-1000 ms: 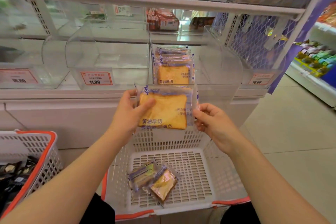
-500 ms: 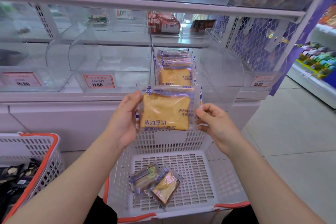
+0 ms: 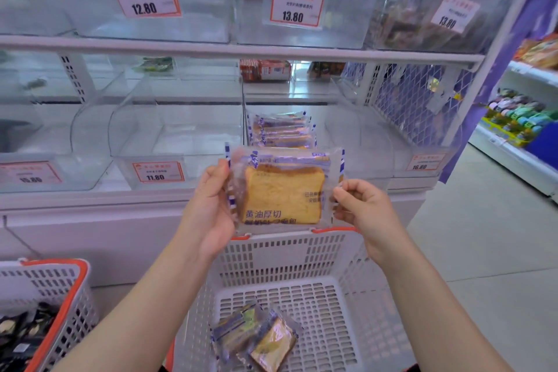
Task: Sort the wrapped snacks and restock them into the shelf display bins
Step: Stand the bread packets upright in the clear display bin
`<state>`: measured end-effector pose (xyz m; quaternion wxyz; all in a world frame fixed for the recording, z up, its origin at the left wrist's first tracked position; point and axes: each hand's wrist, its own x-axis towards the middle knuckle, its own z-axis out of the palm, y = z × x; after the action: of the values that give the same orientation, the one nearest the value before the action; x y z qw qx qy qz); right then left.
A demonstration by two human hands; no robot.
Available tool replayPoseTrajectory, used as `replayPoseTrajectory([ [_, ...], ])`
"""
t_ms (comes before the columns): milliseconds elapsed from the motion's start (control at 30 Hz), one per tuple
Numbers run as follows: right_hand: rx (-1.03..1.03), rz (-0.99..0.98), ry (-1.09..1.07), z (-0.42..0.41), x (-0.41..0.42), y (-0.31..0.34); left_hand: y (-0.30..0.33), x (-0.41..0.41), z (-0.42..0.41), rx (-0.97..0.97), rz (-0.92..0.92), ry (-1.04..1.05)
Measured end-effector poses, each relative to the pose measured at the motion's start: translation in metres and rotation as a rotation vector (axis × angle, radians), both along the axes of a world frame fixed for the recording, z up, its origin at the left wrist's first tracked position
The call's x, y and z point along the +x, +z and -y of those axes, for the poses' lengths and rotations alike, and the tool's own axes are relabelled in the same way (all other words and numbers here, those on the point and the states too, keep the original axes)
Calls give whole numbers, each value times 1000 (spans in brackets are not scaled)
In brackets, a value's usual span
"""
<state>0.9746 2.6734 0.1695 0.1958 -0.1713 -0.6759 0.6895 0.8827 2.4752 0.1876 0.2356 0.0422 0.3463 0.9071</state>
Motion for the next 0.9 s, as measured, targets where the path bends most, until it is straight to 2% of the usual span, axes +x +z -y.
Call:
replayPoseTrajectory([
  [100,55,-20,6,-7,-10,21,24,-14,-11,-124,-118,62],
  [233,159,-108,191,-25,-27,62,49,-37,-25,-314,-222,160],
  [333,322,-52,278,-28,-47,81,61,-48,-35,-333,-238,173],
  [433,398,-6,304,-34,-64,87,65,-57,-39,-406,-334,228],
  [500,397,28,284,-43,-73,88,57,-63,-34,-559,-428,263],
  [567,365,96,230,-53,-80,82,40,-67,-27,-795,-516,242],
  [633,339,231,181,-61,-86,70,23,-67,-21,-921,-512,162],
  [733,331,446,198,-63,-97,47,8,-65,-17,-863,-438,-3],
  [833,335,569,205,-59,-113,28,1,-65,-12,-789,-509,-110],
  [900,438,631,187,-54,-126,22,-3,-65,-7,-739,-548,-165],
])
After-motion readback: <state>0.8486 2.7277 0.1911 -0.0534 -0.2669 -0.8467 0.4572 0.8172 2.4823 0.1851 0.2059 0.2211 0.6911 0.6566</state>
